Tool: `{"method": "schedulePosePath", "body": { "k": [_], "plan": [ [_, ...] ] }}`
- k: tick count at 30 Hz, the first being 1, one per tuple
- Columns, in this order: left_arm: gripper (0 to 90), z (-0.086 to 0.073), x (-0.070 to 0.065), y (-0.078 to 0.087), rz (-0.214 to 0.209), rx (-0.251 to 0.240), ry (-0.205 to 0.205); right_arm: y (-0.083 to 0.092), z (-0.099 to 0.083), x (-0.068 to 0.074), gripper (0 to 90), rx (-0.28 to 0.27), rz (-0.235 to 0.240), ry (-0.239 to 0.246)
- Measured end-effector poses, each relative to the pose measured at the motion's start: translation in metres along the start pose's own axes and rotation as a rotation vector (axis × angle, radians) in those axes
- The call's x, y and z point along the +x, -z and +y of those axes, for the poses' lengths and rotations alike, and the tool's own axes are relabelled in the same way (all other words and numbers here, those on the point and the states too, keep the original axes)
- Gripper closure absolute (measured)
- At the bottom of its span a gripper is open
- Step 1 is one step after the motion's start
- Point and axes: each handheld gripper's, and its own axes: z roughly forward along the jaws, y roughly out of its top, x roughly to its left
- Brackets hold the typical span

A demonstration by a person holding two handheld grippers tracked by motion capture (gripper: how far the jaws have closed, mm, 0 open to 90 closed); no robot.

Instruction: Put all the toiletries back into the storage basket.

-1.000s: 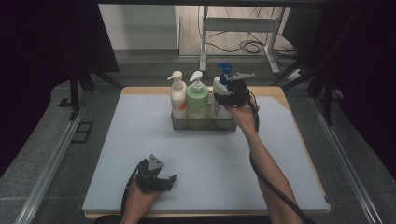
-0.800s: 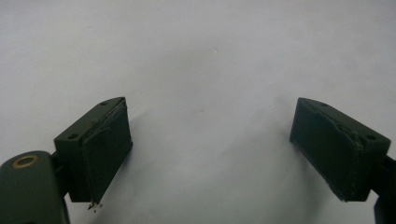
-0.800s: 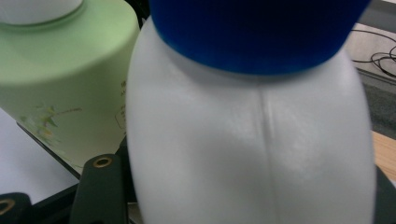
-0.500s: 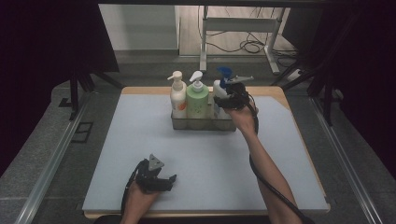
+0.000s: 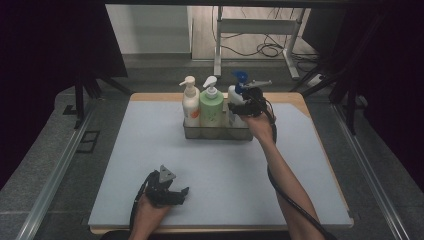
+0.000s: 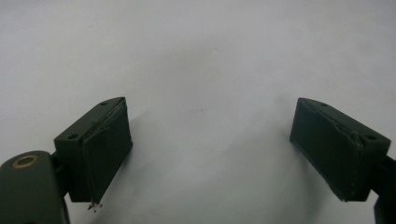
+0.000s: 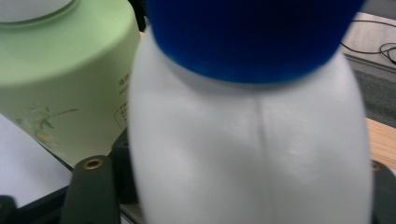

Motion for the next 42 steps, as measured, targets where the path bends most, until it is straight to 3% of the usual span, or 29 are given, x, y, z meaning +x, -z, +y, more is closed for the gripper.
{"method": "schedulePosePath", "body": {
  "k": [6,9,14,35,42],
  "plan": [
    [12.1,0.000,0.000,0.000,0.000,0.000,0.000,0.001,0.002,0.000,13.9,-0.011,0.014,0.010],
    [12.1,0.000,0.000,0.000,0.000,0.000,0.000,0.004,0.002,0.001,12.4,-0.023,0.006,0.039],
    [12.1,0.000,0.000,0.000,0.000,-0.002,0.000,0.009,0.001,0.001,9.3,-0.030,0.018,0.044],
    [12.1,0.000,0.000,0.000,0.000,-0.003,0.001,0.037,-0.031,-0.007,13.3,0.017,0.098,0.056],
    [12.1,0.000,0.000,0.000,0.000,-0.005,0.002,0.043,-0.044,-0.021,31.1,0.045,0.124,0.022]
  ]
}}
